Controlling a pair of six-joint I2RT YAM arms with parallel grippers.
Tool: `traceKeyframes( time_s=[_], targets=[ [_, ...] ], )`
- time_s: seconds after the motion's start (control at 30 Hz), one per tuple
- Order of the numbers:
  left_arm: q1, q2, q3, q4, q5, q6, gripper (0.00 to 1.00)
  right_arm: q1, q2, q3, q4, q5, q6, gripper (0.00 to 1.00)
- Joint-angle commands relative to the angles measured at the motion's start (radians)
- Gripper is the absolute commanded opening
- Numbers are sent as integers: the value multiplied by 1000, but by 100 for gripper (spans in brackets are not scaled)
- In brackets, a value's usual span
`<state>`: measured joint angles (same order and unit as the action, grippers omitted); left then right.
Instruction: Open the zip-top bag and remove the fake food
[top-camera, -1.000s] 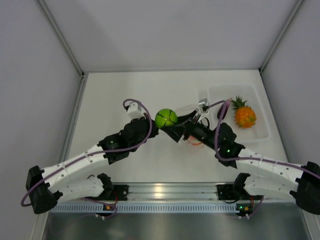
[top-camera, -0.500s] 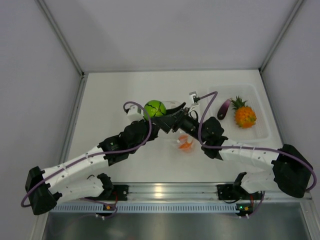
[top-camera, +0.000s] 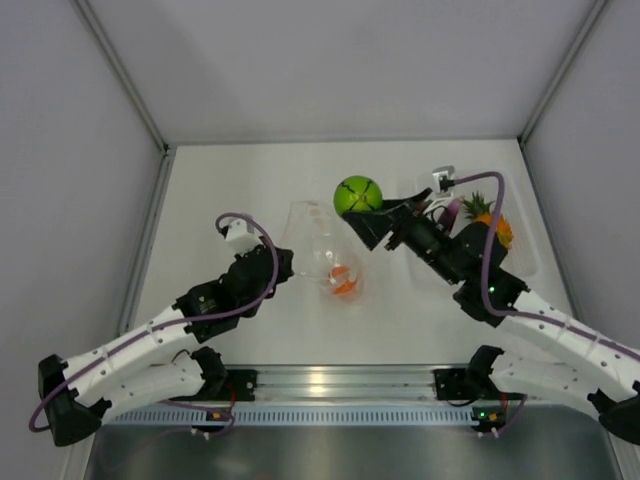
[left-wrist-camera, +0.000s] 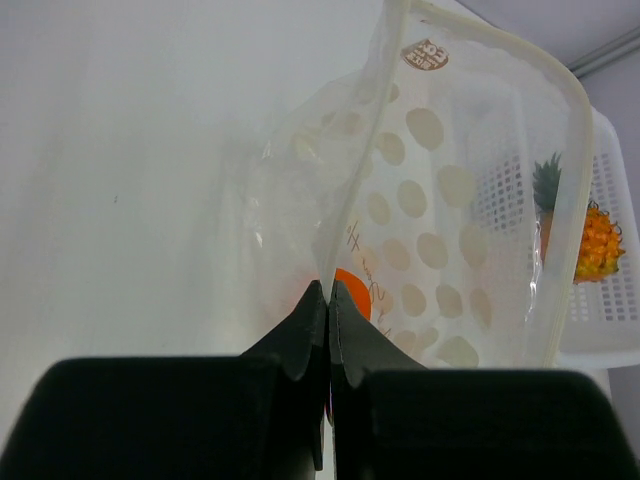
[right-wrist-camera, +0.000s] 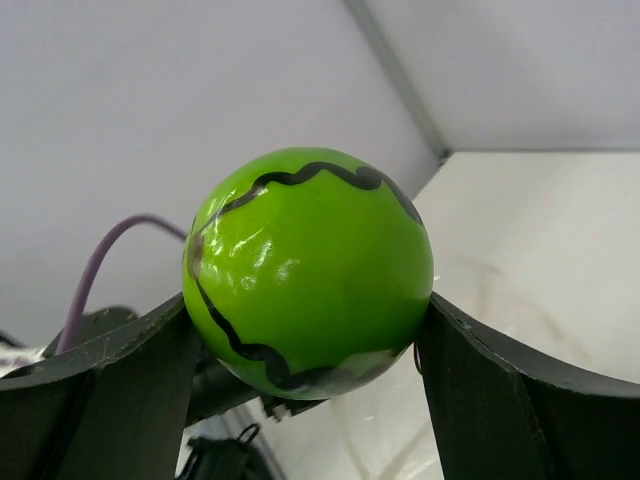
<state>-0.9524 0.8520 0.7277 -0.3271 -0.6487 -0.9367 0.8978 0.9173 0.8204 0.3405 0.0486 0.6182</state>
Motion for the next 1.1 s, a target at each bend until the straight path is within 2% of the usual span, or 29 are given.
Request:
traceKeyframes(
  time_s=[0.0, 0.03, 0.1, 0.13, 0.23, 0.33, 0.43, 0.6, 0.73, 0.83, 0.87, 0.93, 1.07],
  targets=[
    [4, -33, 2, -44, -54, 22, 0, -77, -46, 126, -387, 180, -147, 39],
    [6, -34, 10, -55, -54, 27, 0, -142, -28, 175, -506, 188, -158, 39],
    [10, -36, 25, -87, -51, 48, 0, -242, 6, 210, -610, 153, -170, 40],
    [14, -31, 50, -101, -46, 58, 0, -357, 41, 226, -671, 113, -175, 40],
    [41, -18, 117, -157, -13, 97, 0, -527, 115, 224, -709, 129, -210, 43],
    [86, 18, 171, -208, 29, 133, 0, -614, 220, 229, -698, 184, -244, 45],
    [112, 30, 213, -214, 89, 190, 0, -701, 371, 258, -654, 165, -235, 45],
    [115, 35, 246, -248, 132, 228, 0, -764, 612, 345, -592, 192, -222, 50],
    [124, 71, 311, -302, 142, 275, 0, -770, 724, 408, -586, 226, -213, 56],
    [129, 88, 346, -311, 167, 305, 0, -770, 775, 471, -642, 240, -204, 77],
    [132, 93, 352, -311, 176, 311, 0, -770, 779, 480, -655, 243, -204, 93],
    [135, 108, 369, -311, 196, 320, 0, -770, 778, 499, -687, 238, -204, 98],
    [138, 136, 394, -311, 230, 320, 0, -769, 684, 455, -670, 241, -196, 99]
  ],
)
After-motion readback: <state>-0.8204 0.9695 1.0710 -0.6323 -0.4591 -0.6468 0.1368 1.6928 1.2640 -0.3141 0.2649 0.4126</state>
